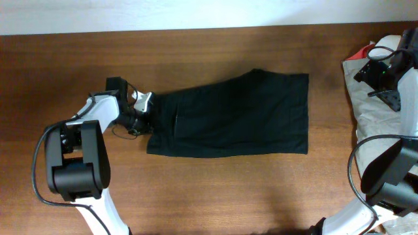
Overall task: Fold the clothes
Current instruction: 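Fold the left end of the black pants rightward over itself with the left gripper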
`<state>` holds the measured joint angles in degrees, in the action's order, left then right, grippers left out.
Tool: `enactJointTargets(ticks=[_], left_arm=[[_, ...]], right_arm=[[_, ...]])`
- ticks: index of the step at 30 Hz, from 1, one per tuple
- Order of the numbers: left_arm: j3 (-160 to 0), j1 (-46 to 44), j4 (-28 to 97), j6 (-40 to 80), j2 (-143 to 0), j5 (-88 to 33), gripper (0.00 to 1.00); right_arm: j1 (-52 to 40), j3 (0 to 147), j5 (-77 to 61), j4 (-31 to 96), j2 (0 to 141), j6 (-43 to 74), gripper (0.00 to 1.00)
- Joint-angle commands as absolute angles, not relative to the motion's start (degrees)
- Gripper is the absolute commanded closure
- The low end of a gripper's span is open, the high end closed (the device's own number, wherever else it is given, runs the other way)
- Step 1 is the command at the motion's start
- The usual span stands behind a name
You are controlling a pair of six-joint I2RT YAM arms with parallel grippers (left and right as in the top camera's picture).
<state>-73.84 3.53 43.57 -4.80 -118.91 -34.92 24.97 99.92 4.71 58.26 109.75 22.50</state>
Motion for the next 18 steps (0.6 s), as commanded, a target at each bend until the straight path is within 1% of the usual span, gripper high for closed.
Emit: enactJointTargets(ticks=[1,3,5,7,10,12,14,16,18], left_arm=[[-77.5,9.9,47.3,-1.3,-121.2,-24.0,0.99],[-82.4,12.7,52.2,-0.8,-121.2,-21.2,0.99],[-90.7,14.5,61.0,-0.8,-121.2,-15.3,0.99],[-100.4,14.9,70.2,3.1,-121.2,-6.7,0.99],[-114.6,14.4,80.8,6.1,-121.2,-2.3,0.99],[-125.3,12.2,87.0,6.2,-121.2,-2.6,0.99],[-132.0,9.2,91.8,6.2,-121.2,-2.7,0.99],[-136.1,5.3,94.3,6.2,-121.2,-2.8,0.99],[-138.4,0.1,93.7,6.5,-121.2,-2.8,0.99]], right_arm=[[24.8,100.6,5.2,58.2,109.1,22.7,0.01],[24.8,100.6,5.2,58.2,109.1,22.7,0.01],[24.8,100.6,5.2,58.2,109.1,22.7,0.01],[24.8,100.6,5.2,58.2,109.1,22.7,0.01],[24.8,100.6,5.2,58.2,109.1,22.7,0.01],[24.8,100.6,5.2,58.2,109.1,22.7,0.01],[24.8,100.6,5.2,58.2,109.1,22.7,0.01],[24.8,100.6,5.2,58.2,109.1,22.7,0.01],[24.8,100.6,5.2,58.2,109.1,22.7,0.01]])
